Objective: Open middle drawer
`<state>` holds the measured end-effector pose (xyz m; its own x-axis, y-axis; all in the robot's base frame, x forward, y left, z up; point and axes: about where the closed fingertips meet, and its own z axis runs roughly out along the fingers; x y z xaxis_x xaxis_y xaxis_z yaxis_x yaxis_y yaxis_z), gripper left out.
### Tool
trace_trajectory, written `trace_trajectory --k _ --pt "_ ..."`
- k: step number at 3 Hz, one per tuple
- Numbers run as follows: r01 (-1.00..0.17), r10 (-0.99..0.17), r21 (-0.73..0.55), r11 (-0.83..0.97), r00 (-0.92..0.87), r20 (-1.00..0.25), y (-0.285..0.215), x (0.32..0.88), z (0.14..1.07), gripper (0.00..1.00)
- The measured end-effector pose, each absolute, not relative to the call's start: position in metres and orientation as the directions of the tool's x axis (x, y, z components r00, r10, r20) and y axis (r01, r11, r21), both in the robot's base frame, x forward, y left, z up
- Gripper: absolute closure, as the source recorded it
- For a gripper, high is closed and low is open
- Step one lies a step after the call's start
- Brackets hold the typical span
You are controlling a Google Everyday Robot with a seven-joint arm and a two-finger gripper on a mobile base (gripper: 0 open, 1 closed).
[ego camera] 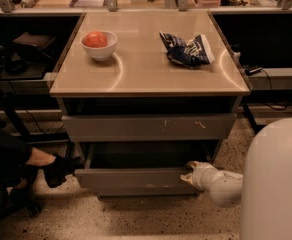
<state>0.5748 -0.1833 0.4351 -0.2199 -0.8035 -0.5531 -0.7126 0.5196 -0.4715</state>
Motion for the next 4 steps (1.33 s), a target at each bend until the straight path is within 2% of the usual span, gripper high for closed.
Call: trace_trajectory --k 4 --pt "-0.717 -0.799 -0.480 0.505 -0.178 -0.574 -0.184 0.529 0.427 1.00"
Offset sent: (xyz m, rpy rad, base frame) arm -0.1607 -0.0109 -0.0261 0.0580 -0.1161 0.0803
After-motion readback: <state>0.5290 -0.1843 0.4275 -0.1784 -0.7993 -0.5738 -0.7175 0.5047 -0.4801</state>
